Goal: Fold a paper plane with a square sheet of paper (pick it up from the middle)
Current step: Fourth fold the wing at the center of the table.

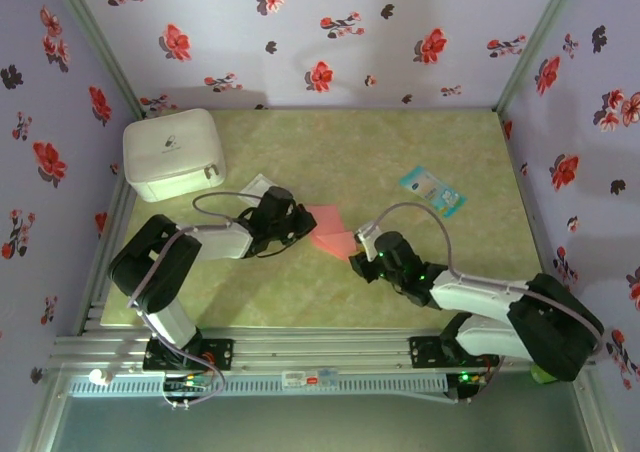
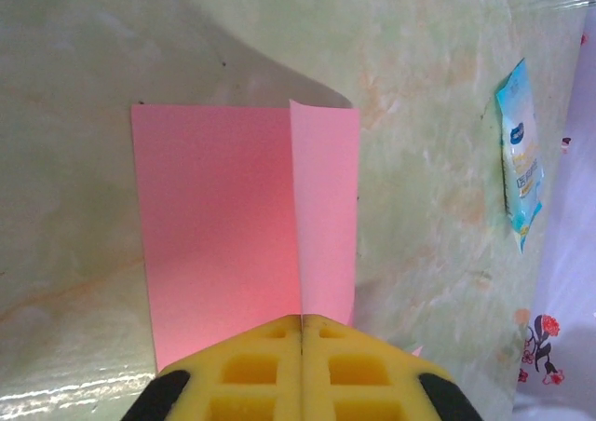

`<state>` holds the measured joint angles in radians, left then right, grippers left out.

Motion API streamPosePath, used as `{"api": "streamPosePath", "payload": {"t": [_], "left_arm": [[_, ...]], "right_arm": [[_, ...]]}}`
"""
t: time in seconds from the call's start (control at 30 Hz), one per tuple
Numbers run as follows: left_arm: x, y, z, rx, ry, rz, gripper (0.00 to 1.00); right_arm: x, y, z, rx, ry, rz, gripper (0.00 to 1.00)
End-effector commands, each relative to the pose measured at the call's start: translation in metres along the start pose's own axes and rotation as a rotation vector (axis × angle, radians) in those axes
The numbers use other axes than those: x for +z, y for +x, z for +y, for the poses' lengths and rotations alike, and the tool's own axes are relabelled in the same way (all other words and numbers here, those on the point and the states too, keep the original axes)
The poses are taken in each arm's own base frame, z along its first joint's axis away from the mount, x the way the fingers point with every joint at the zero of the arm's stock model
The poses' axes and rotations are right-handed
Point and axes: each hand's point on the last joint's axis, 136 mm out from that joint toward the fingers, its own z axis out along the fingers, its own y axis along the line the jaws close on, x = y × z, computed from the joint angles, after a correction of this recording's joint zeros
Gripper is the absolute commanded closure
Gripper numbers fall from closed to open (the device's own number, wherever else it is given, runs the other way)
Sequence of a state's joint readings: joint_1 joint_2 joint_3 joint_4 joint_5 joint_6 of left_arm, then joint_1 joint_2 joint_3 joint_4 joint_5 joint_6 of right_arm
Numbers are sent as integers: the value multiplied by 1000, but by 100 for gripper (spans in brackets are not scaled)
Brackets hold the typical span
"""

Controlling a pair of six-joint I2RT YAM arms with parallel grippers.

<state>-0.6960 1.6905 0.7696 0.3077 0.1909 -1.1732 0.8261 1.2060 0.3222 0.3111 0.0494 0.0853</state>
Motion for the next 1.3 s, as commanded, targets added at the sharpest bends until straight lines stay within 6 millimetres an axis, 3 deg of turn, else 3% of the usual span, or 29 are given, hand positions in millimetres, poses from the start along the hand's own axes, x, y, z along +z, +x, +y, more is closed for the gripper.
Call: {"api": "streamPosePath", "payload": {"t": [0.0,0.53,1.27], "left_arm": [[-4,-9,-17,4,14,-27,98],[-3,-5,-24,-8,30,5,97],[-2,-5,-23,-9,25,12,97]], "right_arm": [[6,-25,2,-192,69,-81,68],[38,-14,1,-307,146,-26,68],[41,0,3,-220,125,0,84]]}}
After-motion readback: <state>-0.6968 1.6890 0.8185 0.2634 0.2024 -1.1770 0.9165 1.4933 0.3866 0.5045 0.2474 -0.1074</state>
